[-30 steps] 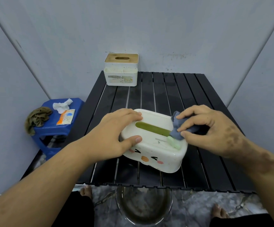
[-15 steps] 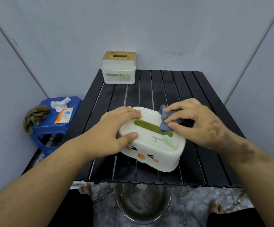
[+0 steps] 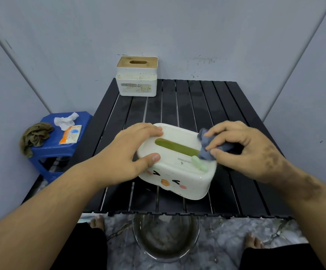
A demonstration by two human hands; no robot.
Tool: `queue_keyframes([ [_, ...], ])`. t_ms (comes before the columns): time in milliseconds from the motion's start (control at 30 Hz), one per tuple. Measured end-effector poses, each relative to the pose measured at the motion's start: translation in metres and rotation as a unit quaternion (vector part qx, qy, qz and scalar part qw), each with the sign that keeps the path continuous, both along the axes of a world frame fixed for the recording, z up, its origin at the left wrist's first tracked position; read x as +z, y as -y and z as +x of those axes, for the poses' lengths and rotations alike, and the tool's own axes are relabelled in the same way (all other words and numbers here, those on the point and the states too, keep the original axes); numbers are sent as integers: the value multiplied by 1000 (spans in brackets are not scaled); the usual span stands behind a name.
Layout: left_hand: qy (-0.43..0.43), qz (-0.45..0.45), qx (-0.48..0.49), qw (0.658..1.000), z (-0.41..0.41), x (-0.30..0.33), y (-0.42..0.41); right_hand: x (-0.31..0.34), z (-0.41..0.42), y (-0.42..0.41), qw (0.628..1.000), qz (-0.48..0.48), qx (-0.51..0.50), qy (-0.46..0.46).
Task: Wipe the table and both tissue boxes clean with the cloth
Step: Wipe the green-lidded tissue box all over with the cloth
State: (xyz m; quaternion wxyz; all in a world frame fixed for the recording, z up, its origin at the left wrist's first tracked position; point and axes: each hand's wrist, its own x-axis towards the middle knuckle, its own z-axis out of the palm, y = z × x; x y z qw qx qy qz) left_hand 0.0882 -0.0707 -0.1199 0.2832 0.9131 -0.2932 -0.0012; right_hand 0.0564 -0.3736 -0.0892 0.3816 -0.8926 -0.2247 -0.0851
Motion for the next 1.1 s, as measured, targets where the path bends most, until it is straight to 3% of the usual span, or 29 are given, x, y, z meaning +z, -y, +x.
queue_keyframes([
  [67,8,1,1,1000,-1,0,2,-2,-1,-4,999,-23,-29,25],
  [200,9,-1,-3,1000,-1,-1,1,4,-9,-4,998,-50,46,7],
  [333,17,-3,-4,1000,-1,0,3,0,0,-4,998,-32,-48,34],
  [467,19,-6,3,1000,-4,0,2,6,-8,-5,999,-29,24,-2],
  [633,16,-17,3,1000,-5,1,5,-2,0,-1,998,5,-60,21],
  [800,12,-19,-3,1000,-3,0,4,1,-4,-7,999,-13,30,-1],
  [967,19,-25,-4,999,-4,0,4,-13,8,-9,998,2,-51,39],
  [1100,28,-20,3,999,-5,0,3,-8,2,-8,999,-17,-28,31],
])
